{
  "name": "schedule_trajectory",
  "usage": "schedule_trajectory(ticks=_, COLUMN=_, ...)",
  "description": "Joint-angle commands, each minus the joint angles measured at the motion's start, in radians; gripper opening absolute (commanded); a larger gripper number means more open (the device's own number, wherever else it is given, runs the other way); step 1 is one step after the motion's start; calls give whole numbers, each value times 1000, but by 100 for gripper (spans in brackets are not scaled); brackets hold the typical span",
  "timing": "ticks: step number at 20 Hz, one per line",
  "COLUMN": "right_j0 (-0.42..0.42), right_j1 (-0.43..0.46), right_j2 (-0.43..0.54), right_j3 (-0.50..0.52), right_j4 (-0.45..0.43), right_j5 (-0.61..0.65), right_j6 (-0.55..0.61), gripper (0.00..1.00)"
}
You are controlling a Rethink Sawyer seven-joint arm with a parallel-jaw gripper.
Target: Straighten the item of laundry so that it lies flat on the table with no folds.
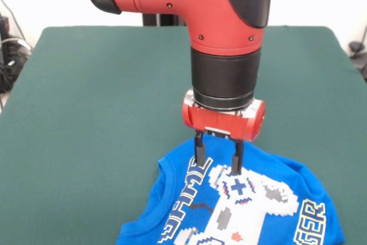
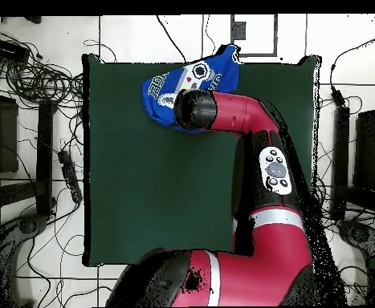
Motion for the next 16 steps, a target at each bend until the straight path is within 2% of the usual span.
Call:
schedule_trajectory(ticks=1, right_j0=-5, right_j1=6, right_j2=37, right_j3=189, right_j4=34, right_j5=-33, right_j6=129, gripper=100)
schedule_trajectory(ticks=8, right_j0=-10, right_j1=-33, right_j2=24, right_j3=250, right_j4=28, right_j5=-37, right_j6=132, gripper=100)
schedule_trajectory(ticks=16, right_j0=-15, right_j1=-28, right_j2=19, right_j3=274, right_j4=22, right_j5=-66, right_j6=133, gripper=100)
